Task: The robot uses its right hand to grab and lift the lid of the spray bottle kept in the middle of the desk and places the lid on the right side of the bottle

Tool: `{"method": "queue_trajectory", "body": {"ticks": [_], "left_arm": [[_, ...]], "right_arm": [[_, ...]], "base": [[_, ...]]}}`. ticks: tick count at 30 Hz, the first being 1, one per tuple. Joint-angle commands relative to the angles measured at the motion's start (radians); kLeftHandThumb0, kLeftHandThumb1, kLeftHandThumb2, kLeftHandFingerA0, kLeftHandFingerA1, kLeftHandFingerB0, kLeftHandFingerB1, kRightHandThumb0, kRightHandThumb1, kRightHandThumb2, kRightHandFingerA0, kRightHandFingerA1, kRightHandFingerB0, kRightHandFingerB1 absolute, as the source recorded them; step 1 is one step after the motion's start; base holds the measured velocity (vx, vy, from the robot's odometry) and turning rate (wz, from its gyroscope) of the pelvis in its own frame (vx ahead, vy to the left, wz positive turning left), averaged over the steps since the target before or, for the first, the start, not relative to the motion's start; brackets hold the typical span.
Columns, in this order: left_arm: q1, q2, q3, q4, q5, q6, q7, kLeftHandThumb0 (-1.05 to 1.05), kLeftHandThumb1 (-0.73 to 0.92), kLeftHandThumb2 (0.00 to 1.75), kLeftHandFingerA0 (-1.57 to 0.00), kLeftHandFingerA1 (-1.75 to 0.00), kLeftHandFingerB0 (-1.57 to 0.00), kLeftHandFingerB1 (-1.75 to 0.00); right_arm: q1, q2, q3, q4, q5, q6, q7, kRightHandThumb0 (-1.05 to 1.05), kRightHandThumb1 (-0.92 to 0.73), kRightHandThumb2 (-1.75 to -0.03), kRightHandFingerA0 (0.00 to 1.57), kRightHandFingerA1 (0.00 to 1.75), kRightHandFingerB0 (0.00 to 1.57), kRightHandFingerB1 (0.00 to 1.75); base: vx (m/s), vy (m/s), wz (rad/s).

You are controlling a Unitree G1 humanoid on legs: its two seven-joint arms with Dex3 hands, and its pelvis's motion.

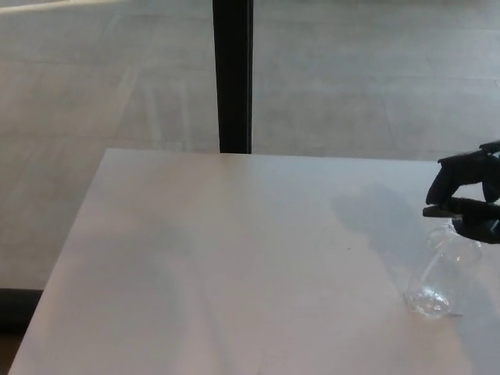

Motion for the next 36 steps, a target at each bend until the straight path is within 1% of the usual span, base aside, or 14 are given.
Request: {"method": "queue_trajectory", "body": {"ticks": [1,10,11,13,19,20,21,24,25,27,28,34,35,36], "left_arm": [[-0.014,0.031,0.009,-0.048,-0.043,-0.082,-0.102,-0.78,0.88,0.66,-0.54,-0.49,-0.38,-0.38],[0.013,0.030,0.011,-0.057,-0.051,-0.087,-0.115,-0.78,0.88,0.66,-0.53,-0.53,-0.36,-0.39],[0.007,0.027,0.019,-0.040,-0.056,-0.076,-0.097,-0.74,0.69,1.07,-0.50,-0.62,-0.31,-0.53],[0.006,0.027,0.018,-0.029,-0.052,-0.084,-0.090,-0.76,0.88,0.66,-0.56,-0.50,-0.36,-0.39],[0.020,0.035,0.005,-0.025,-0.040,-0.104,-0.096,-0.77,0.89,0.67,-0.55,-0.49,-0.36,-0.39],[0.023,0.037,0.003,-0.019,-0.039,-0.113,-0.100,-0.75,0.71,1.09,-0.45,-0.60,-0.26,-0.51],[0.024,0.037,0.002,-0.018,-0.039,-0.117,-0.101,-0.78,0.72,1.08,-0.47,-0.60,-0.30,-0.52],[0.024,0.037,0.003,-0.017,-0.043,-0.111,-0.103,-0.78,0.72,1.08,-0.47,-0.60,-0.29,-0.51],[0.024,0.037,-0.002,-0.017,-0.036,-0.112,-0.092,-0.79,0.89,0.67,-0.55,-0.49,-0.37,-0.37],[0.021,0.033,0.001,-0.013,-0.043,-0.105,-0.099,-0.77,0.89,0.67,-0.53,-0.49,-0.37,-0.38],[0.021,0.032,0.000,-0.013,-0.042,-0.107,-0.101,-0.78,0.72,1.08,-0.47,-0.60,-0.31,-0.52],[0.018,0.030,0.007,-0.014,-0.052,-0.096,-0.101,-0.77,0.87,0.66,-0.53,-0.48,-0.36,-0.38],[0.012,0.030,0.005,-0.006,-0.048,-0.096,-0.095,-0.77,0.72,1.07,-0.47,-0.59,-0.30,-0.51],[0.010,0.028,0.006,-0.009,-0.049,-0.101,-0.091,-0.76,0.88,0.67,-0.55,-0.48,-0.38,-0.38]], "right_arm": [[-0.060,0.033,-0.091,0.032,0.028,-0.007,-0.037,-0.20,-0.64,-0.97,0.89,1.61,0.83,1.12],[-0.211,0.034,-0.261,0.026,0.202,0.116,0.103,-0.16,-0.61,-1.02,0.88,1.64,0.84,1.15],[-0.254,0.020,-0.292,0.032,0.235,0.147,0.127,-0.15,-0.57,-1.06,0.88,1.56,0.86,1.11],[-0.274,0.014,-0.308,0.040,0.243,0.154,0.142,-0.14,-0.56,-1.05,0.88,1.52,0.86,1.10],[-0.369,-0.018,-0.386,0.125,0.282,0.152,0.155,-0.14,-0.53,-1.05,0.90,1.47,0.91,1.08],[-0.374,-0.017,-0.397,0.143,0.278,0.151,0.141,-0.16,-0.51,-1.09,0.91,1.47,0.91,1.10],[-0.369,-0.017,-0.410,0.151,0.280,0.153,0.133,-0.14,-0.52,-1.08,0.93,1.46,0.92,1.09],[-0.347,-0.014,-0.434,0.179,0.296,0.132,0.129,-0.13,-0.49,-1.10,0.92,1.47,0.91,1.11],[-0.309,-0.014,-0.447,0.176,0.292,0.122,0.117,-0.09,-0.53,-1.03,0.93,1.45,0.92,1.09],[-0.240,0.002,-0.465,0.195,0.295,0.104,0.105,-0.10,-0.51,-1.06,0.95,1.40,0.94,1.07],[-0.186,0.018,-0.473,0.220,0.312,0.055,0.110,-0.10,-0.51,-1.05,0.96,1.38,0.93,1.06],[0.053,0.070,-0.415,0.162,0.213,0.105,0.052,-0.17,-0.63,-0.89,0.86,1.57,0.90,0.99],[0.087,0.085,-0.405,0.158,0.204,0.105,0.039,-0.16,-0.63,-0.89,0.87,1.60,0.91,0.99],[0.130,0.105,-0.381,0.168,0.177,0.102,0.016,-0.19,-0.63,-0.89,0.90,1.59,0.92,0.97]], "base": [[0.00,0.000,0.00],[0.00,0.000,0.00],[0.00,0.000,0.00],[0.00,0.000,0.00],[0.00,0.000,0.00],[0.00,0.000,0.00],[0.00,0.000,0.00],[0.00,0.000,0.00],[0.00,0.000,0.00],[0.00,0.000,0.00],[0.00,0.000,0.00],[0.00,0.000,0.00],[0.00,0.000,0.00],[0.00,0.000,0.00]]}}
